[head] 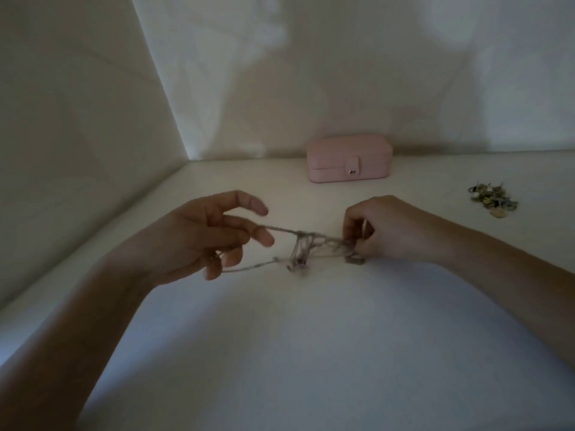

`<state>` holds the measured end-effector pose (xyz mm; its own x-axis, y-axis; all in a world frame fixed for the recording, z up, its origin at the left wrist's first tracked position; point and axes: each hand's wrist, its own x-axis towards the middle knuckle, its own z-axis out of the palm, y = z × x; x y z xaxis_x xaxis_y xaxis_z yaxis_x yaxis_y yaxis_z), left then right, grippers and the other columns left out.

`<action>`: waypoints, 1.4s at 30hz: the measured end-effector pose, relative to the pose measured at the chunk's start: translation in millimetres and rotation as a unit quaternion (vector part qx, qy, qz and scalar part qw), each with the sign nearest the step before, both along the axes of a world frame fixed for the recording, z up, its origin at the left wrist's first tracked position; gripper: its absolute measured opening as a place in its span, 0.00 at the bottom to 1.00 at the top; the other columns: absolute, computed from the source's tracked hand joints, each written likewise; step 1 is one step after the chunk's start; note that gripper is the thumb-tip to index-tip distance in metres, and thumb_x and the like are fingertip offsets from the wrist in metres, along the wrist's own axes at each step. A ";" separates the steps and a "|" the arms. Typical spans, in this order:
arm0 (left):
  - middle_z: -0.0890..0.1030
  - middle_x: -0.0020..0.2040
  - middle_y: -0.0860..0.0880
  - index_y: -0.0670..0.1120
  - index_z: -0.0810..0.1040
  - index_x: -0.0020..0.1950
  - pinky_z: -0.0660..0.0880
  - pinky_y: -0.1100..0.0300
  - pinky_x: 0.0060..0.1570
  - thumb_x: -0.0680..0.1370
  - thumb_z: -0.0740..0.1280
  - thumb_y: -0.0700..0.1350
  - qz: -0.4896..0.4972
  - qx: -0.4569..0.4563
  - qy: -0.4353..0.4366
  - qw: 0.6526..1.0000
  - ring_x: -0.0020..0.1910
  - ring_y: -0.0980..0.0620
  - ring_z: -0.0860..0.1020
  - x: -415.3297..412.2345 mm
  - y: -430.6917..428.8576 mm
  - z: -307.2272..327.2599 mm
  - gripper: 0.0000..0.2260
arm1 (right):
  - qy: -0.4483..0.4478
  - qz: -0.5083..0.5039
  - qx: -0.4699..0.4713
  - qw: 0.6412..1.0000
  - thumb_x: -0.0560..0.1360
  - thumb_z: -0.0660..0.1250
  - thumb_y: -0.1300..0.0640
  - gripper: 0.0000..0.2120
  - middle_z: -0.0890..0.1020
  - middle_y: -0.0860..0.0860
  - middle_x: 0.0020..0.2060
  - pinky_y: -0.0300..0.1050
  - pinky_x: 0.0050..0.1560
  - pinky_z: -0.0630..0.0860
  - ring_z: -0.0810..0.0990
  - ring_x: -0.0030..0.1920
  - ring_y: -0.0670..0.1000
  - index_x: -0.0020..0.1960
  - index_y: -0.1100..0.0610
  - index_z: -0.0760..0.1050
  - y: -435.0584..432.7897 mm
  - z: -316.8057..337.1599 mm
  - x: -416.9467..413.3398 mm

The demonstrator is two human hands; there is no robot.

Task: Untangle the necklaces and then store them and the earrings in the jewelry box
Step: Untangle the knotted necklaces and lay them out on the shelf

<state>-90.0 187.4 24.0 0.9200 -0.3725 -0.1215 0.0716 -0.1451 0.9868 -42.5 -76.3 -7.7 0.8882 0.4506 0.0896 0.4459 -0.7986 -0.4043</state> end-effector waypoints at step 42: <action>0.26 0.74 0.48 0.60 0.24 0.71 0.40 0.47 0.75 0.54 0.60 0.75 -0.175 0.645 -0.052 0.742 0.75 0.45 0.31 -16.9 -18.5 -25.4 0.59 | -0.016 0.120 -0.063 0.991 0.74 0.68 0.63 0.22 0.82 0.36 0.52 0.26 0.54 0.69 0.79 0.54 0.36 0.39 0.34 0.81 -36.2 27.1 -12.0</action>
